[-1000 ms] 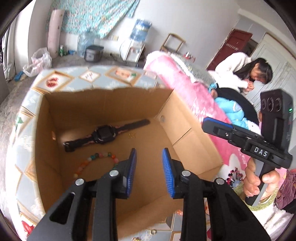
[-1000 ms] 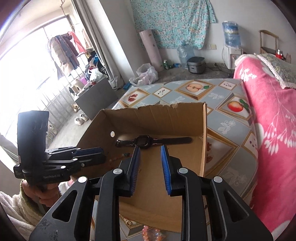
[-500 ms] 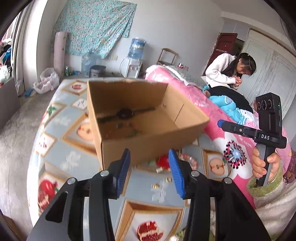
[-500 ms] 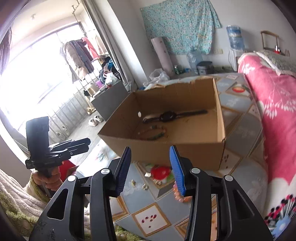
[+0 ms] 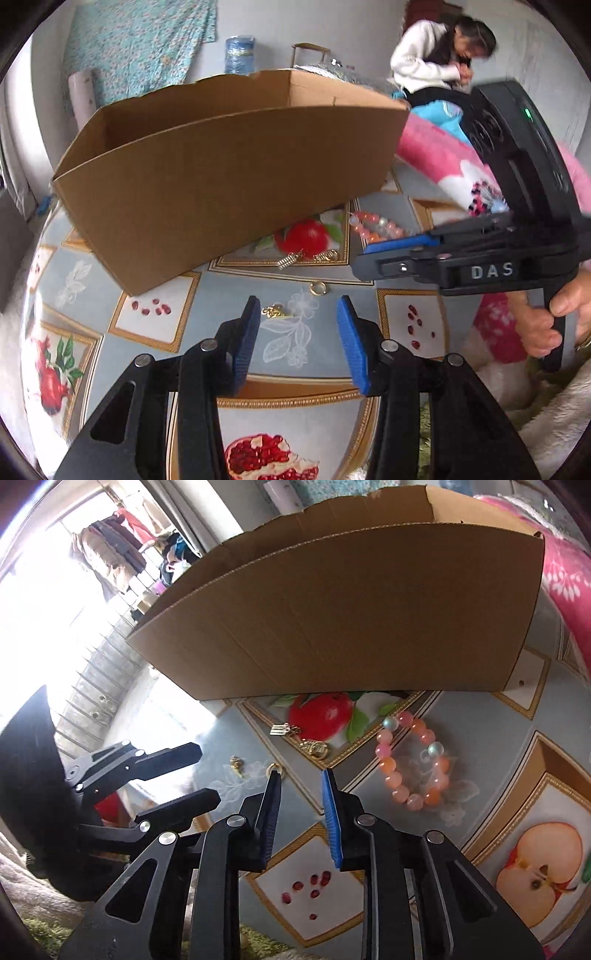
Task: Organize jewelry
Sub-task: 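Withdraw the right gripper and move it to the small gold ring, then close the right gripper on the small gold ring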
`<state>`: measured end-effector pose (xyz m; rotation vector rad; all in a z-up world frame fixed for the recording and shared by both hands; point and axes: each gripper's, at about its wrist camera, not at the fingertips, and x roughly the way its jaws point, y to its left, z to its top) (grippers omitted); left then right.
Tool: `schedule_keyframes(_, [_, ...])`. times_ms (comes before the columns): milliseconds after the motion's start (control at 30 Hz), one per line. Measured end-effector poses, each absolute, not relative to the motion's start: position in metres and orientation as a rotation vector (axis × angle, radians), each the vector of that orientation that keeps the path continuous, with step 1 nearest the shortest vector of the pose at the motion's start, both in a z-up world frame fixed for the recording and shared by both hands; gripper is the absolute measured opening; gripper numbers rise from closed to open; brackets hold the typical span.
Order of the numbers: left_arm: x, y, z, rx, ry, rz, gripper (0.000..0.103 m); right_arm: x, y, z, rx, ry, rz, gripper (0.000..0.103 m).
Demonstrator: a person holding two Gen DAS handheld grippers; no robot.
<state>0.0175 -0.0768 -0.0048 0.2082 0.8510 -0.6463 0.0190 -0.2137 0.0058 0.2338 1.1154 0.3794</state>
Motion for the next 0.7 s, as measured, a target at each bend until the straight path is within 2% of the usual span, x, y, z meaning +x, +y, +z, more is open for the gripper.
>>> schedule_keyframes(100, [0.019, -0.086, -0.011, 0.238, 0.841, -0.676, 0.040, 0.028, -0.209, 0.002, 0.151, 1.122, 0.345, 0.022])
schedule_keyframes(267, [0.028, -0.098, -0.020, 0.259, 0.850, -0.698, 0.028, 0.037, -0.206, 0.004, 0.093, 1.108, 0.331, 0.022])
schedule_keyframes(600, [0.034, -0.105, -0.027, 0.313, 0.857, -0.690, 0.022, 0.040, -0.220, 0.006, 0.112, 1.100, 0.347, 0.022])
schedule_keyframes(700, [0.032, -0.109, -0.028, 0.340, 0.840, -0.687, 0.017, 0.040, -0.222, 0.006, 0.116, 1.099, 0.354, 0.022])
